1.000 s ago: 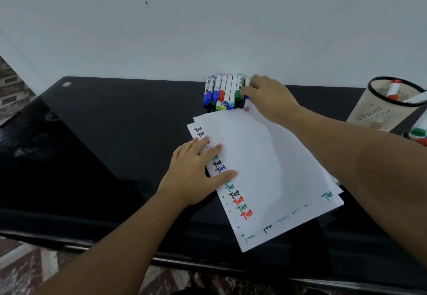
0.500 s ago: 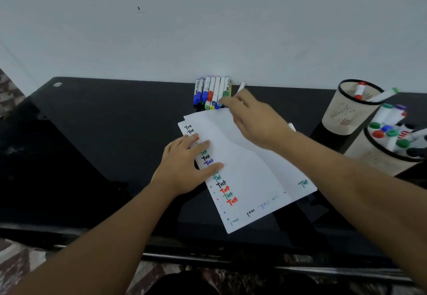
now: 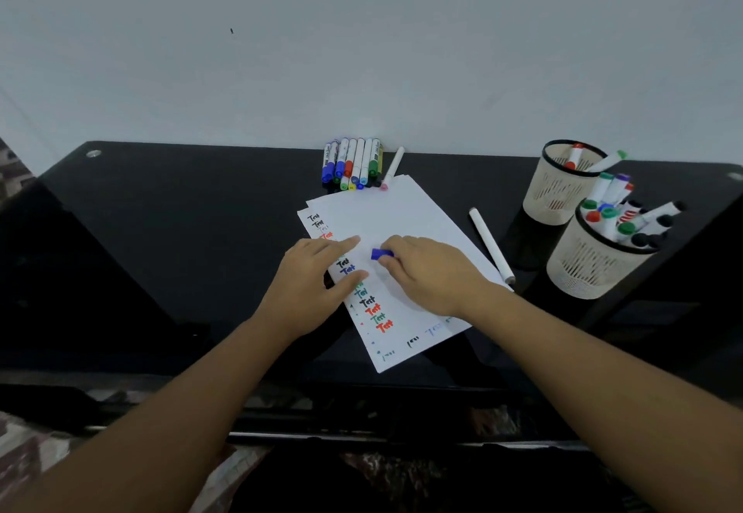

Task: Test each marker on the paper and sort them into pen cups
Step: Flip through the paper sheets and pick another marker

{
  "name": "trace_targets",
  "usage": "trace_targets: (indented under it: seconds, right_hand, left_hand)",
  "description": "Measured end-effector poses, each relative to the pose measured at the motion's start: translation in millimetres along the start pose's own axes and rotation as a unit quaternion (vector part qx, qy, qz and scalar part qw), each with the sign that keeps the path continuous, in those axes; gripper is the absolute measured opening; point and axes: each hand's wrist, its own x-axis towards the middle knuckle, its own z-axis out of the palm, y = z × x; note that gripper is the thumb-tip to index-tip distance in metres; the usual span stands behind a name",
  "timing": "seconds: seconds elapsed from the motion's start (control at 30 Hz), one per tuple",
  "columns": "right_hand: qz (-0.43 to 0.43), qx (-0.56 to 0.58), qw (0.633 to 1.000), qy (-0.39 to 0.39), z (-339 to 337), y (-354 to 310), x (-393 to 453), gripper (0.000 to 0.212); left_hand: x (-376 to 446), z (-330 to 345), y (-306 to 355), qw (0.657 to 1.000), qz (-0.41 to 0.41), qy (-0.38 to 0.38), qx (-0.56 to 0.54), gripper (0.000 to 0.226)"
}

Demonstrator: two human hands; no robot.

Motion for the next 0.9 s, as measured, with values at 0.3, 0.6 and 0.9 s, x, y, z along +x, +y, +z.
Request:
trace_targets:
  seconds: [0.3, 0.6, 0.9]
  right_hand:
    - [-0.039, -0.080, 0.996, -0.027, 6.5, -9.4, -1.4, 0.042]
    - [-0.039, -0.119, 0.992, -0.020, 6.1, -4.4, -7.5, 0.027]
    - [0.047, -0.019, 0.998, 0.033, 10.5, -8.2, -2.8, 0.028]
  left_hand:
    - [-18.2, 8.9, 6.4, 0.999, 0.049, 0.004, 0.001, 0.036]
    - [-16.8, 11.2, 1.2, 0.993, 0.111, 0.004, 0.027, 0.021]
    - [-18.0, 9.4, 8.9, 0.999, 0.032, -0.020, -0.010, 0.044]
